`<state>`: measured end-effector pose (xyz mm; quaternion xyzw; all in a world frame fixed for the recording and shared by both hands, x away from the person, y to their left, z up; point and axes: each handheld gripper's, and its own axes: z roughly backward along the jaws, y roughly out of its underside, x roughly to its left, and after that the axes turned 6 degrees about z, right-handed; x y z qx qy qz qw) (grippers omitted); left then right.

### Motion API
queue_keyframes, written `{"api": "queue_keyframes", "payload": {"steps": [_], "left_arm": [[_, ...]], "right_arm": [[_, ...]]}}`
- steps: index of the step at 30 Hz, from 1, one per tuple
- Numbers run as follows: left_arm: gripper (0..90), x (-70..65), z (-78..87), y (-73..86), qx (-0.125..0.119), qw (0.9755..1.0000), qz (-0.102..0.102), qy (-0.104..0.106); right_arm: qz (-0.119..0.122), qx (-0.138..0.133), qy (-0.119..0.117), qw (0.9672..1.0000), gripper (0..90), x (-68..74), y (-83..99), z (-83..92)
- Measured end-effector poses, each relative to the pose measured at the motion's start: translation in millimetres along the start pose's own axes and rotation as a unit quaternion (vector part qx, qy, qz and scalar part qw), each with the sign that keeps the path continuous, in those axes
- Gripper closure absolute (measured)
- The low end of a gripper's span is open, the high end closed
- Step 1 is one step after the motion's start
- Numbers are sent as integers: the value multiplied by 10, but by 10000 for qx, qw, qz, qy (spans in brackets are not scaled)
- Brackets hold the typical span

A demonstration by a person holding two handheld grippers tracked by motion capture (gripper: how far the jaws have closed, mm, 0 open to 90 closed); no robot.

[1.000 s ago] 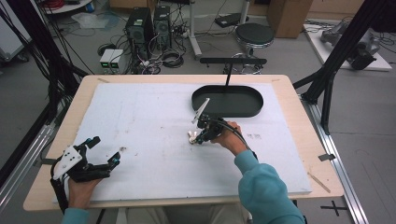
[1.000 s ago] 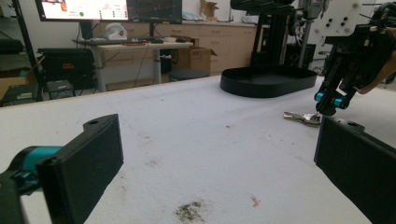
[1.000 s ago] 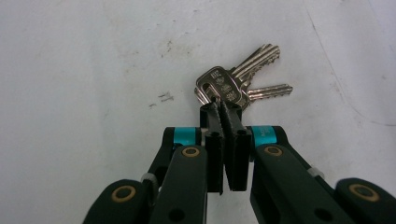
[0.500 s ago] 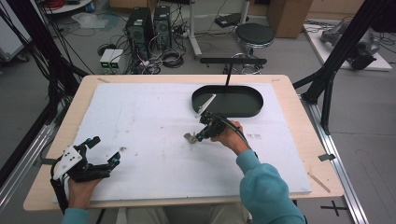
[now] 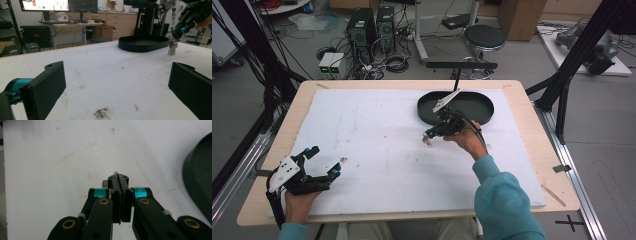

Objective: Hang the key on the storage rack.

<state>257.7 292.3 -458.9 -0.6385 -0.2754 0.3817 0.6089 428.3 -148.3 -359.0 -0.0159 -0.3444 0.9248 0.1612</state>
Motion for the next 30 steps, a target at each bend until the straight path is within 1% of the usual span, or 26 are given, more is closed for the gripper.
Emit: {"api": "queue_keyframes", "payload": {"steps": [3,6,10,11,12,14,15,16,17,20,23,25,28,29,30], "left_arm": [[17,0,0,0,4,10000,2,1],[17,0,-1,0,3,10000,4,-3],[17,1,-2,-1,8,10000,6,-5],[17,2,-1,-1,12,10000,4,-9],[17,2,-1,-1,13,10000,6,-9],[17,1,-2,-1,19,10000,18,-8],[17,4,-2,-2,28,10000,11,-6],[17,3,-5,-1,16,10000,17,-13],[17,3,-2,-2,27,10000,19,-13],[17,3,-4,-2,23,10000,16,-9],[17,5,-5,-3,26,10000,21,-12],[17,3,-7,-2,26,10000,22,-9],[17,3,-8,-3,36,10000,20,-22],[17,5,-7,-4,55,10000,19,-21],[17,5,-7,-4,52,10000,21,-30]], "right_arm": [[-85,-209,17,9997,900,-49,-25,143],[-74,-345,94,9993,900,-97,-65,285],[-57,-517,261,9983,900,-154,-119,485],[-18,-596,318,9977,900,-171,-126,534],[-93,-653,360,9972,900,-185,-134,589],[-145,-764,422,9961,900,-218,-150,682],[-131,-810,442,9956,900,-239,-159,728],[-172,-851,453,9952,900,-253,-169,774],[-156,-899,520,9945,900,-271,-181,817],[-121,-945,660,9933,900,-338,-223,960],[-172,-1010,787,9916,900,-408,-263,1099],[-177,-1108,855,9900,900,-466,-282,1186],[-311,-1131,993,9881,900,-548,-311,1304],[-292,-1172,1029,9873,900,-588,-316,1333],[-371,-1200,1045,9866,900,-617,-326,1360]]}}
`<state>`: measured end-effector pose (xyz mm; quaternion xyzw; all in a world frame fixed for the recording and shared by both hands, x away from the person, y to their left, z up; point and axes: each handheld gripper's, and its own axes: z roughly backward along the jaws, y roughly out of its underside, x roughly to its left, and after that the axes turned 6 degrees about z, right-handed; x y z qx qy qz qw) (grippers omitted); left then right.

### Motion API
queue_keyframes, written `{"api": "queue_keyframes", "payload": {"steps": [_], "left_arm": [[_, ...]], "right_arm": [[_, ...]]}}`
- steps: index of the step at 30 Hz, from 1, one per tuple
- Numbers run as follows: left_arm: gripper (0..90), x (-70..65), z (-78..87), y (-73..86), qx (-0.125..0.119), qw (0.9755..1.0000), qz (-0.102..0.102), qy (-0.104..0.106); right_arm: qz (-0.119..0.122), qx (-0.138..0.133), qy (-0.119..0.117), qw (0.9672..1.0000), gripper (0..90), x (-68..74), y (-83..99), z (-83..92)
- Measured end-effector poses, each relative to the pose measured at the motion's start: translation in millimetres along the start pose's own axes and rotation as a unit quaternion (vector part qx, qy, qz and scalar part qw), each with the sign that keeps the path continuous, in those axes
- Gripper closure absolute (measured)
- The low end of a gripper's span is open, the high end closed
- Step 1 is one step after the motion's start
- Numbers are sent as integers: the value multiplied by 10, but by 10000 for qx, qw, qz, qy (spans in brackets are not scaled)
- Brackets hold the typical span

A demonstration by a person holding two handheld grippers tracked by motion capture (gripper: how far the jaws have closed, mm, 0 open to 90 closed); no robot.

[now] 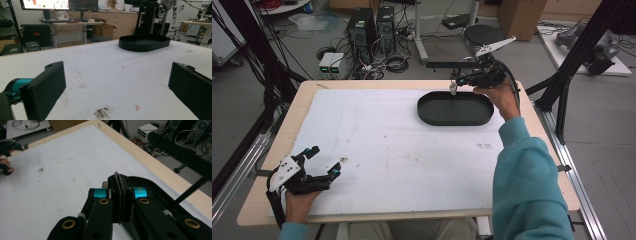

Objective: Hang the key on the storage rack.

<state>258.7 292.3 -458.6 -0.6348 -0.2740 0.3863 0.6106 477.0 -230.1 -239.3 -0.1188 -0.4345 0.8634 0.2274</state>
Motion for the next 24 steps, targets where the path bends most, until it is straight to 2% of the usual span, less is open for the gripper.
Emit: {"api": "queue_keyframes", "payload": {"steps": [4,6,10,11,12,16,24], "left_arm": [[17,-3,-2,1,-3,10000,7,-17],[17,-2,-4,1,-4,10000,13,-11],[17,-2,-6,-1,16,10000,2,9],[17,-1,-6,-1,22,10000,-1,-1],[17,-1,-9,-1,11,10000,0,3],[17,1,-9,-2,20,10000,-17,12],[17,-1,-7,-2,38,10000,-28,1]], "right_arm": [[-26,16,116,9999,900,-125,-81,28],[-138,52,176,9997,900,-164,-115,17],[-96,44,233,9997,900,-240,-169,-40],[-166,58,257,9995,900,-250,-171,-49],[-133,-38,236,9996,900,-274,-171,-76],[-245,117,295,9992,900,-320,-148,-158],[-236,236,341,9989,900,-411,-109,-297]]}}
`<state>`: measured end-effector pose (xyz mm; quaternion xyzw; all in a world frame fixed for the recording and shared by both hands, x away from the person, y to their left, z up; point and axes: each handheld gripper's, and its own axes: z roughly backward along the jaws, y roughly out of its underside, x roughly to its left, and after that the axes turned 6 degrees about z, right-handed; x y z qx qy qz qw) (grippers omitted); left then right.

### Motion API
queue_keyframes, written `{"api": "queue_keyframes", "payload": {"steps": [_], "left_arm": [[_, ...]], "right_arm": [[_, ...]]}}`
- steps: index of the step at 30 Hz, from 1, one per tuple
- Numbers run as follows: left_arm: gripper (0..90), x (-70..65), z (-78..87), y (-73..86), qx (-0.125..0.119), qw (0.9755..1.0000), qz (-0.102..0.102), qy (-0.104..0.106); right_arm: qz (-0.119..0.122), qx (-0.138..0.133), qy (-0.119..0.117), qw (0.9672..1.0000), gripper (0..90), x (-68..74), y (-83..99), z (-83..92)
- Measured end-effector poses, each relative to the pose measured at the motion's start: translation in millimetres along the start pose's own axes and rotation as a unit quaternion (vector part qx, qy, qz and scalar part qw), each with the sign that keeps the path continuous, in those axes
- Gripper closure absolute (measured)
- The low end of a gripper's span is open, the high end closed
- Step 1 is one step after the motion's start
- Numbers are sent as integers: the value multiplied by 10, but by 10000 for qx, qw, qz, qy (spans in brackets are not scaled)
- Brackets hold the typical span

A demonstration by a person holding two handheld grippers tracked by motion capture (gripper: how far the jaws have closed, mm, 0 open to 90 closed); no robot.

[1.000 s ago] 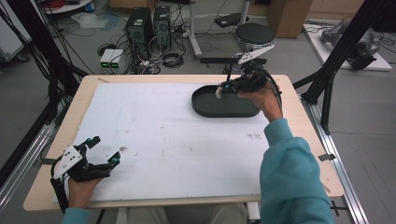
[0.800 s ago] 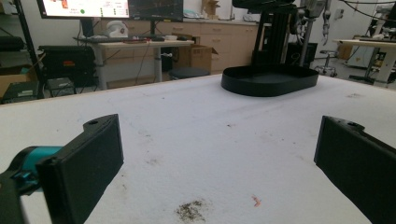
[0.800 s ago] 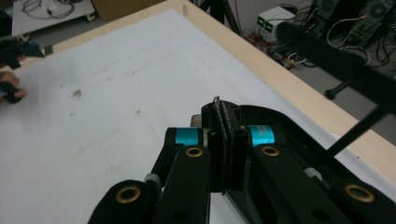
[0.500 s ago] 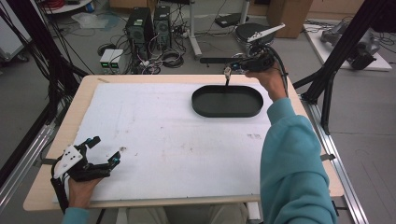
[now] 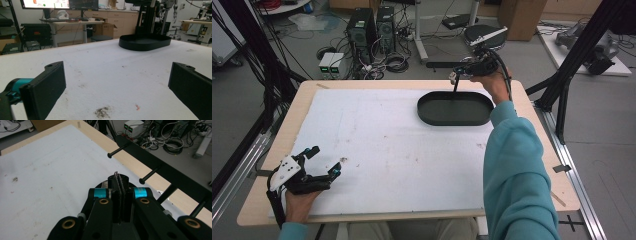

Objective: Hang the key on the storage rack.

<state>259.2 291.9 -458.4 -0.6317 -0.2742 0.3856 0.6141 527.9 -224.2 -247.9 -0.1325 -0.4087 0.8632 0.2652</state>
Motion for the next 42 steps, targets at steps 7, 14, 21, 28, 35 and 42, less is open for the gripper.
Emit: {"api": "queue_keyframes", "payload": {"steps": [7,14,21,28,35,42], "left_arm": [[17,2,0,-1,1,10000,-12,-5],[17,-5,1,1,-8,10000,-7,-12],[17,-4,1,0,-4,10000,0,-11],[17,-8,2,2,4,10000,14,1],[17,-9,-4,3,-21,10000,11,-1],[17,-9,-6,3,-32,10000,-8,-5]], "right_arm": [[-69,128,105,9998,900,-49,23,-96],[-34,159,206,9997,900,-91,40,-140],[-97,212,250,9994,900,-130,67,-176],[-93,200,309,9993,900,-151,71,-208],[-152,209,325,9991,900,-189,94,-224],[-139,200,363,9990,900,-210,103,-239]]}}
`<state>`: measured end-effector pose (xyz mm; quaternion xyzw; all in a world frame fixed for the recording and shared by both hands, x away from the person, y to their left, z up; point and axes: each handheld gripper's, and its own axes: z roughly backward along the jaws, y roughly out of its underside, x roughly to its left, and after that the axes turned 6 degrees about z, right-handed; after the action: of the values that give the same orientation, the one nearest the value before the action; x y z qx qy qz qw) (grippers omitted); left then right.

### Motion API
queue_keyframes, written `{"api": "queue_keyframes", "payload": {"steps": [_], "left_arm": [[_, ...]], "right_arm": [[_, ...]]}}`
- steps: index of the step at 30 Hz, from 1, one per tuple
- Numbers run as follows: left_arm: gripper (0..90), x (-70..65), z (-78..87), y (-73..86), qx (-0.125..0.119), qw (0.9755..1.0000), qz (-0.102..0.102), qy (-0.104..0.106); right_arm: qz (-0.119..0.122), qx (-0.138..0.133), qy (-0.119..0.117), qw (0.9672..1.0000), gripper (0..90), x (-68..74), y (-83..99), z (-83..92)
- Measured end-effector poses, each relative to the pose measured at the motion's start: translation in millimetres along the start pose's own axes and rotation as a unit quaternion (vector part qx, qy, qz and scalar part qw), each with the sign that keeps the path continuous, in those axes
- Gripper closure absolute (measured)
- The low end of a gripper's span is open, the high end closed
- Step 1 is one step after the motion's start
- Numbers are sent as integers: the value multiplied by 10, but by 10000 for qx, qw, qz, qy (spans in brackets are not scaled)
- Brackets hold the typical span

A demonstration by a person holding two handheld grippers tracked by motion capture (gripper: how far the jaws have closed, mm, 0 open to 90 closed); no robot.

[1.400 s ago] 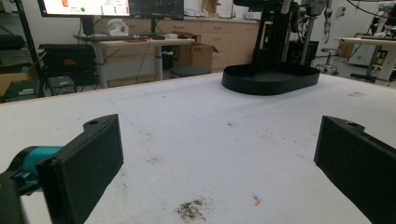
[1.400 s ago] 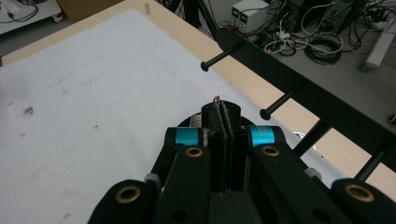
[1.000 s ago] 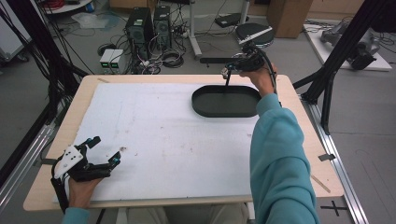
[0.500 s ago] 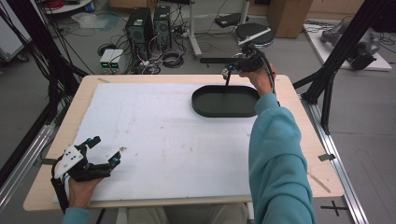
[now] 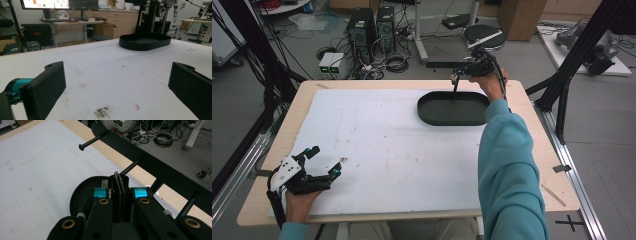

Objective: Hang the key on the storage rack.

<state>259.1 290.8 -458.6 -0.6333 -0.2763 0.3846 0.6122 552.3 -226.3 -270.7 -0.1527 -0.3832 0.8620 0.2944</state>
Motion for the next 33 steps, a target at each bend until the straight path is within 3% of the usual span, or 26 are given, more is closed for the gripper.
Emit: {"api": "queue_keyframes", "payload": {"steps": [16,19,20,25,29,31,32,33], "left_arm": [[17,-4,5,0,21,10000,-6,-8],[17,-4,4,0,19,10000,-4,-8],[17,-4,-1,2,-8,10000,5,-6],[17,-3,6,-1,29,10000,-37,-10],[17,0,7,0,10,10000,-15,19],[17,0,11,-1,13,10000,1,15],[17,1,11,-1,7,10000,-14,21],[17,-3,9,1,-9,10000,-5,9]], "right_arm": [[65,-165,181,9997,883,-79,25,-34],[-106,-275,280,9992,865,-97,35,-5],[-152,-340,218,9991,861,-109,41,5],[-143,-363,278,9989,798,-117,53,60],[-180,-489,219,9984,602,-97,46,119],[-227,-508,180,9983,378,-61,42,142],[-237,-511,307,9979,249,-39,37,148],[-218,-496,607,9967,133,2,31,161]]}}
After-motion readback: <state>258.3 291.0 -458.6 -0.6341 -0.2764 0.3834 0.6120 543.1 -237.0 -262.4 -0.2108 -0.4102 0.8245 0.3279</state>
